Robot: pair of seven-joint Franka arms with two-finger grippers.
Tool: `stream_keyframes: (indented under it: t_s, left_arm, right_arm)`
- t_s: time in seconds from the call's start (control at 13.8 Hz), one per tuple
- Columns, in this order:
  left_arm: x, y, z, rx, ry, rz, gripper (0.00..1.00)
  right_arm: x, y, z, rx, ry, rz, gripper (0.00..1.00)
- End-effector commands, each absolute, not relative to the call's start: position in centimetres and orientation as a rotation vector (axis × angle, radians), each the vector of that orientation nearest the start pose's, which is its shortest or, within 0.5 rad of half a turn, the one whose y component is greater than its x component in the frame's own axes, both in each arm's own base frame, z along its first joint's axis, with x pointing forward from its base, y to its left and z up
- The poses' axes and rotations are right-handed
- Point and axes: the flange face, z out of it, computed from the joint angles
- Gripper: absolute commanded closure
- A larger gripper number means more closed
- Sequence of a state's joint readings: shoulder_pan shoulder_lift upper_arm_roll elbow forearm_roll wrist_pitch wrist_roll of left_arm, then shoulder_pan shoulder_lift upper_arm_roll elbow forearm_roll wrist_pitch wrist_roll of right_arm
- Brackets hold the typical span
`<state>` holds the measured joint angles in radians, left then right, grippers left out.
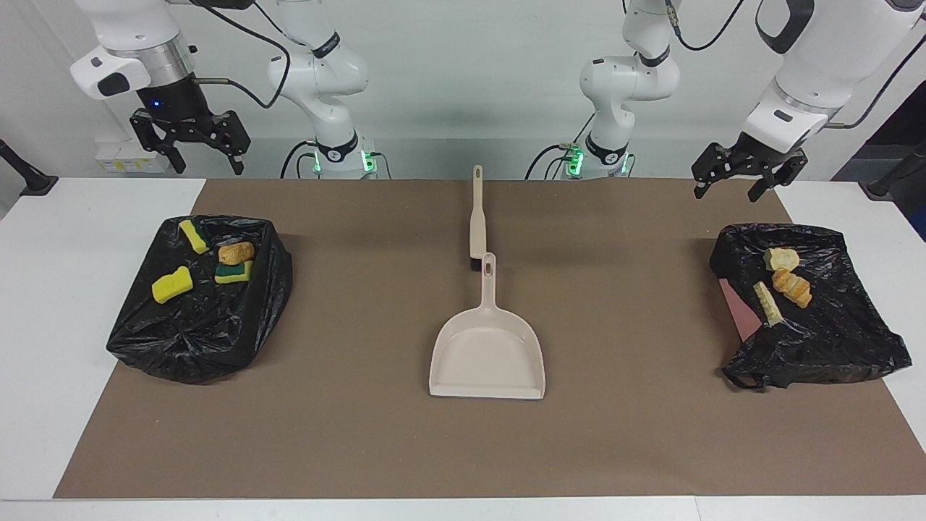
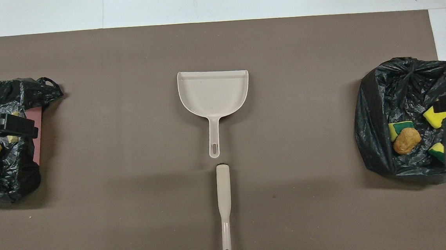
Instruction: Sweep and dump trash in bin
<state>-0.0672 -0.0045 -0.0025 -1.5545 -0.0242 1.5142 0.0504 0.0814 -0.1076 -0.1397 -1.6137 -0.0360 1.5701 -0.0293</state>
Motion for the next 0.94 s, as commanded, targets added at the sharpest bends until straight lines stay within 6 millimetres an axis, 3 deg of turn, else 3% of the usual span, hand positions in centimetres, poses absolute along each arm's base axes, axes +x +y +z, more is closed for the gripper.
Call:
stream_keyframes:
  t_s: [0.0,0.14,0.87]
  left_arm:
    - [53.9,-3.9,63.5,-3.161,0.206,0.075,0.00]
    - [53.9,-3.9,63.5,-3.163,0.207,0.075,0.00]
    - [53.7,-3.8,63.4,-3.161,0.207,0.090,0.00]
  right_arm:
    - [51.8,-5.0,66.2,-3.163,0.057,-0.092,0.00]
    - [51.8,-4.1,66.3,-3.167,0.038,-0.095,0.00]
    - [51.9,-3.4,66.3,-3.167,0.023,-0.097,0.00]
